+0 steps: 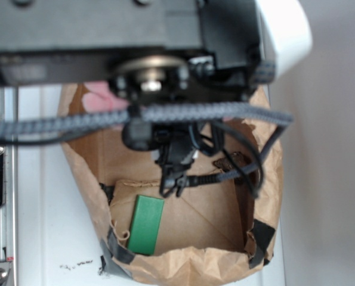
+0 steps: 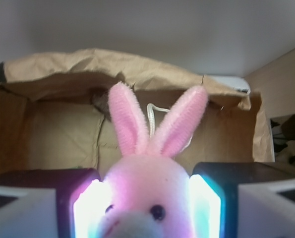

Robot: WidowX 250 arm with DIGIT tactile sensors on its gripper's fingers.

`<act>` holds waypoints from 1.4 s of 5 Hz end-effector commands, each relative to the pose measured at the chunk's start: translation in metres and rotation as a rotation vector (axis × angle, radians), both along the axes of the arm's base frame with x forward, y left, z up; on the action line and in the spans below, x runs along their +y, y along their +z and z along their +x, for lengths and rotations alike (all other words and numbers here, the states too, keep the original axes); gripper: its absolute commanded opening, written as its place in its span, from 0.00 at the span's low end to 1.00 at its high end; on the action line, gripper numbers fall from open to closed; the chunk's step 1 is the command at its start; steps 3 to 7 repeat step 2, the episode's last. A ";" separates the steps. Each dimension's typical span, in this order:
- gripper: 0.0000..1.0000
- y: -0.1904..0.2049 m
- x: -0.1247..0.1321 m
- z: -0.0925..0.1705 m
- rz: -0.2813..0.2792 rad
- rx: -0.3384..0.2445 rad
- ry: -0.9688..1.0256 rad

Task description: Grab the pink bunny.

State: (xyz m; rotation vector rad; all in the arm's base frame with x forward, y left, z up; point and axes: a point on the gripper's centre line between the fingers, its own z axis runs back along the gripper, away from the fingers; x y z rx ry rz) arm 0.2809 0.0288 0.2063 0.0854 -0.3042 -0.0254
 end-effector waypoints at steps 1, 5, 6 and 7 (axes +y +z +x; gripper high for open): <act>0.00 0.037 -0.002 0.012 -0.008 -0.027 -0.033; 0.00 0.037 0.000 0.009 -0.017 0.000 -0.047; 0.00 0.037 0.000 0.009 -0.017 0.000 -0.047; 0.00 0.037 0.000 0.009 -0.017 0.000 -0.047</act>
